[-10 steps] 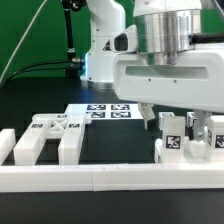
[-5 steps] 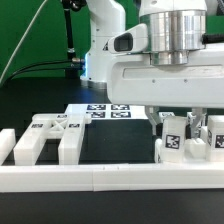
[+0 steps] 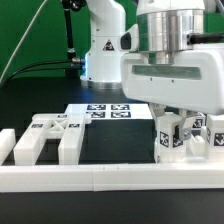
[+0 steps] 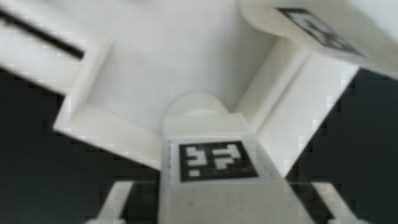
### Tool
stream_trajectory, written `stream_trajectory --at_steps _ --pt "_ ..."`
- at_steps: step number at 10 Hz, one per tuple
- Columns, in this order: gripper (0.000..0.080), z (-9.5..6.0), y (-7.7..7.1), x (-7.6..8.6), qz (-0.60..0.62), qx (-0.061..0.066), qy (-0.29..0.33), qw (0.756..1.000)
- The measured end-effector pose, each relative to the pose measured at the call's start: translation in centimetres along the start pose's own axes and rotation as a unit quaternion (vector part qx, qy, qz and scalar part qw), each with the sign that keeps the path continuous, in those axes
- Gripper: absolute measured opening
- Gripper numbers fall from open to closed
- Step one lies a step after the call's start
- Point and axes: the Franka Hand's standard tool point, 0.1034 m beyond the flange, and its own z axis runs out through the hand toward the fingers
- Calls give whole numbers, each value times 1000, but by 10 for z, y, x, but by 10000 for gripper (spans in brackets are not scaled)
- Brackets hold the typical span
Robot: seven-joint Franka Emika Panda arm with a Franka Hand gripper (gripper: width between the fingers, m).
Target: Assemble chair
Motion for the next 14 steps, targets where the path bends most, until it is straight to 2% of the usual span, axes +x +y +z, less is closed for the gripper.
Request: stream_trajectory --at_steps 2,8,10,11,12,13,14 --pt "288 0 -3 -2 172 12 -21 985" --pt "289 3 12 3 320 -13 -7 947" --pt "289 4 13 3 309 -12 -7 951" --pt "475 4 13 3 309 -12 -7 951" --pt "588 3 12 3 309 -12 -7 951" --pt "588 -6 7 1 287 -7 -10 958" --pt "638 -22 0 -6 265 2 -17 964"
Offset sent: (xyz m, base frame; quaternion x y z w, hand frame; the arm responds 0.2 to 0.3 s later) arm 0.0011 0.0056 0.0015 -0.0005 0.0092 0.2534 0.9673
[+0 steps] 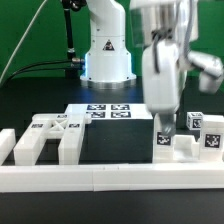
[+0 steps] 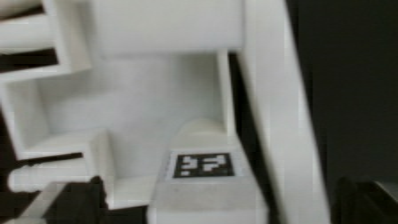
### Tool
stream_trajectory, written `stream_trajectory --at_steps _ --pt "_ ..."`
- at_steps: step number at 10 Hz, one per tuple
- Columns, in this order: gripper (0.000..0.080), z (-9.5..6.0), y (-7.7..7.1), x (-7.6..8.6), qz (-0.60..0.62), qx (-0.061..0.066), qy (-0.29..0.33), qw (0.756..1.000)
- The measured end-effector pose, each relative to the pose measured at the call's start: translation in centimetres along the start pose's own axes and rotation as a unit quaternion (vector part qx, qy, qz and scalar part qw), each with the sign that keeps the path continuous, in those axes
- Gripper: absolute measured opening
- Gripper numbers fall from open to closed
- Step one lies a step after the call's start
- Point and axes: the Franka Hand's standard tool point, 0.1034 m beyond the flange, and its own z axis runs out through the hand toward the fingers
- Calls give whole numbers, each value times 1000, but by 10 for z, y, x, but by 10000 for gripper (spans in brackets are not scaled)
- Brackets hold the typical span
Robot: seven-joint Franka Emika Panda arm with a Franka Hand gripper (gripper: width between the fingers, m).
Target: Assemble chair
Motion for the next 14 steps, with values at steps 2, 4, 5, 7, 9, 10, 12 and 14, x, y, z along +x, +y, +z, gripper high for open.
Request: stream_trajectory --at_steps 2,4,5,7,9,10,12,14 --pt "646 -12 0 -7 -15 2 -8 1000" --pt "649 -9 1 -6 -15 0 -6 1000" --pt "649 -9 1 -6 -15 0 -6 1000" --pt "649 -9 1 -7 -19 0 -6 1000" --pt "649 -16 9 -12 -116 -4 -5 993" --pt "649 -17 12 -12 -161 -6 -3 987" --pt "649 -15 19 -11 -280 -6 6 960" --pt "649 -15 17 -9 -324 -6 7 946"
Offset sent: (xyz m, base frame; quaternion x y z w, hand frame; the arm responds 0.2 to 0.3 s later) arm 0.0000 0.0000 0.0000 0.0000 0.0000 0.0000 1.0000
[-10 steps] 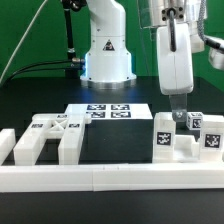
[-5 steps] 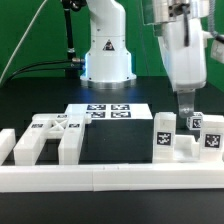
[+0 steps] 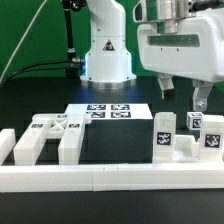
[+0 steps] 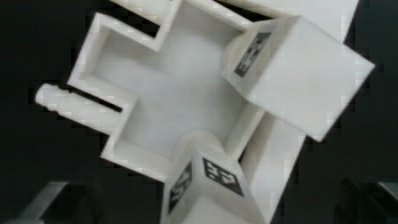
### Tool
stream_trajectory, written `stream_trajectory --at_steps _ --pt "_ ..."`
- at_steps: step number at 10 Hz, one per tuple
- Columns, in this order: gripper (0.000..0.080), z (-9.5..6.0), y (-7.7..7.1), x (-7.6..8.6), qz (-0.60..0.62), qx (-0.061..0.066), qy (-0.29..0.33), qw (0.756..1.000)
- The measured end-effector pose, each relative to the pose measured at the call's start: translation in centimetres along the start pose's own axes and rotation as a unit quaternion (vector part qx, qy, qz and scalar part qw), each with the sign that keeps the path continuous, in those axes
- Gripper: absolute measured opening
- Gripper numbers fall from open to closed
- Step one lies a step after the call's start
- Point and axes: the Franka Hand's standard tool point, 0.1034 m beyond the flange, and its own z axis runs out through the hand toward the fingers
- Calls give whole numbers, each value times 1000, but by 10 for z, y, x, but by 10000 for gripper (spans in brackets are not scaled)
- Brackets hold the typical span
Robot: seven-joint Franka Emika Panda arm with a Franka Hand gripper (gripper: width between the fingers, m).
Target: Assemble chair
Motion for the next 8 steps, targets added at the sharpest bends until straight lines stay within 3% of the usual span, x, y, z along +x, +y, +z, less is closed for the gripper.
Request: stream_trajectory --at_steps 3,4,5,7,8 --pt "649 0 1 2 -120 4 11 993" --pt "649 4 10 0 -195 9 31 980" --pt "649 7 22 0 -265 10 46 963" --pt "649 14 35 8 -390 25 100 915" --pt "649 17 41 8 -428 24 114 896"
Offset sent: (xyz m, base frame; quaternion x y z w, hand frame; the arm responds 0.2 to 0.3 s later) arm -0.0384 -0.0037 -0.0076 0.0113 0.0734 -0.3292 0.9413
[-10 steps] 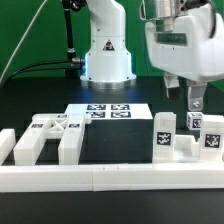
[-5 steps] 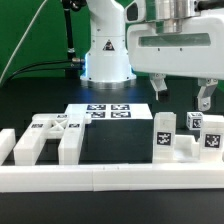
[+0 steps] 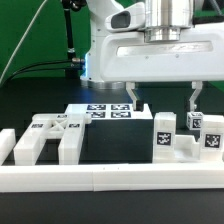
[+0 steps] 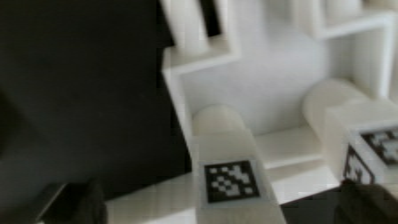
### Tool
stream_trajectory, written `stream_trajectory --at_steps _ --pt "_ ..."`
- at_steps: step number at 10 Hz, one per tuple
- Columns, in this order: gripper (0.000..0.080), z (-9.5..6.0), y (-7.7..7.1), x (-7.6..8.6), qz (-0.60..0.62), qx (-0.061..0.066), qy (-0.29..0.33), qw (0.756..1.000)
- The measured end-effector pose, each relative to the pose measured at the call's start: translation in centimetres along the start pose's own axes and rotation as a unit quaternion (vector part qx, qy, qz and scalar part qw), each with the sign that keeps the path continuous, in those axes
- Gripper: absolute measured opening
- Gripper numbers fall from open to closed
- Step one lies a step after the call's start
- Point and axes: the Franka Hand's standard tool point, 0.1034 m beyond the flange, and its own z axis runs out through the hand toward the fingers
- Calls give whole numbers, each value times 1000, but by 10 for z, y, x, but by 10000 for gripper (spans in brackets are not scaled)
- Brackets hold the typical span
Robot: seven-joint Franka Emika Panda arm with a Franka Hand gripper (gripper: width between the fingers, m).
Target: Assemble chair
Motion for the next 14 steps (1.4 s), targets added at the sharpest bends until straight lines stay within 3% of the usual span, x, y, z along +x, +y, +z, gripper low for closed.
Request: stream_trajectory --at_steps 3,4,8,13,14 --pt "649 1 1 3 -40 -1 -2 999" --pt "649 10 9 6 -51 -5 33 998" --pt "649 51 9 -6 -79 -21 92 992" --pt "649 62 1 -5 -84 -21 92 992" --pt "515 62 1 -5 -84 -21 92 992"
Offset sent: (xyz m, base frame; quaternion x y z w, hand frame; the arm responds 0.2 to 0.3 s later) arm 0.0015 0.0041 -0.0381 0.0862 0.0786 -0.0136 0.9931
